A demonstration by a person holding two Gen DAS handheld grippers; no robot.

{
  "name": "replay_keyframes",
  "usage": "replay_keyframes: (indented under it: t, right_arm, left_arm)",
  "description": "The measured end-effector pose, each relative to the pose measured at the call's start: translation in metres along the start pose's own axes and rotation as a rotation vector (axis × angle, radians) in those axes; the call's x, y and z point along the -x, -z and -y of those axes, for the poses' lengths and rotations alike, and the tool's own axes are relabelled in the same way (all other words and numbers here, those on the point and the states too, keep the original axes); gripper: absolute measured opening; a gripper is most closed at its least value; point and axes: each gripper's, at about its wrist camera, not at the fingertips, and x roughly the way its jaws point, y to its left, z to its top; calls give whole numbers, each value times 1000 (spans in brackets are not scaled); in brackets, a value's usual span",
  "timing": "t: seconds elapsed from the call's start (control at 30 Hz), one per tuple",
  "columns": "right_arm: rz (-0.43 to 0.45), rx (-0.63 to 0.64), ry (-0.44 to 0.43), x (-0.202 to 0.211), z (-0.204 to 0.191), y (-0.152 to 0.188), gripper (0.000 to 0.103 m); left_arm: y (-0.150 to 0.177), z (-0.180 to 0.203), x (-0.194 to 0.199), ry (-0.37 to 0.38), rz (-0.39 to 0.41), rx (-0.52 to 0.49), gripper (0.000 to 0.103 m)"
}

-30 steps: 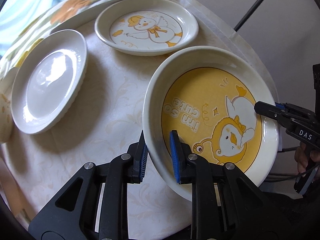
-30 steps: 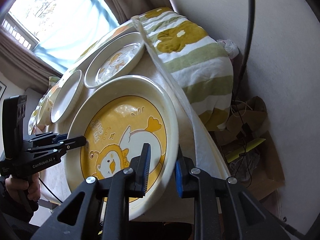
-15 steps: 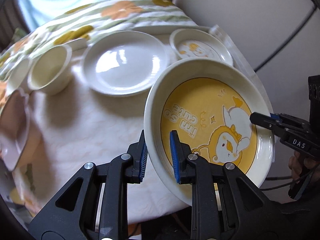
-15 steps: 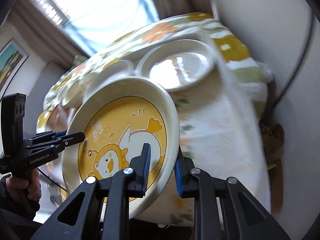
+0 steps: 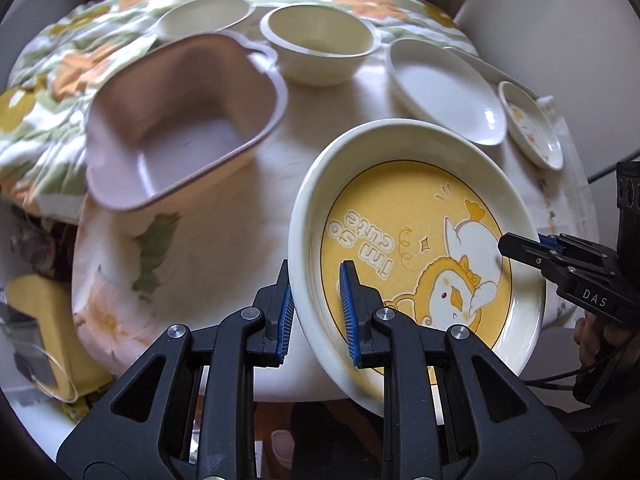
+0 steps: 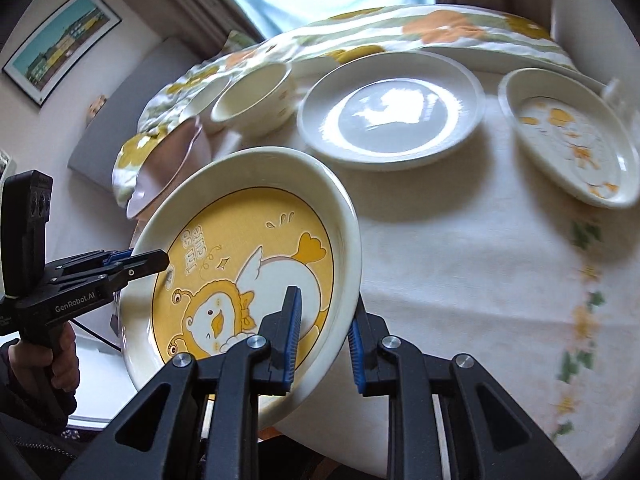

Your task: Organize plates and bowls

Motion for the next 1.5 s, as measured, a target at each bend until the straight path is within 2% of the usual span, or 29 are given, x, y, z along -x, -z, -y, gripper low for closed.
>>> replay_keyframes:
  t: [0.13,0.37,0.77,0.9,1.0,1.03,1.07,1.1,1.13,1.2,1.37,1.5]
  right_arm:
    - [-21,20,3,-25,-20,-4,20]
    - [-1,4,18,-42,-26,-5,20]
    - [-10,9,72,-45,-31,-3,21]
    - [-16,11,84,-46,-33,-4,21]
    - [-13,33,106,-47,-38,-3,24]
    - [-10,40,101,-47,-39,-2,32]
    - [-7,46,96,-47,-42,-2,49]
    - [-4,51,93,-47,-44,-2,57]
    - [-2,57,89,-47,-46,-1,63]
    - [-4,65,91,-47,-48,-1,63]
    - [12,70,91,-41,-50,0,63]
    - [35,65,102,-23,-52,-2,63]
  left_arm:
    - [6,-31,-11,8,-13,32,18]
    - [9,-52,-25,34,-2,21,18]
    - [12,-38,-28,-42,33,-81,18]
    - [11,-40,-28,-47,26,-74,19]
    - [13,-42,-28,-42,19,-64,23]
    - [13,-40,-28,-45,17,-66,26]
    - [14,-38,-29,-50,14,-69,30]
    - [15,-36,-30,-57,10,-72,43]
    - [16,-35,-31,-64,11,-72,63]
    - [19,-33,-28,-80,36,-69,79]
    - [26,-28,-19,-92,57,-72,79]
    - [26,-27,5,-104,92,-67,79]
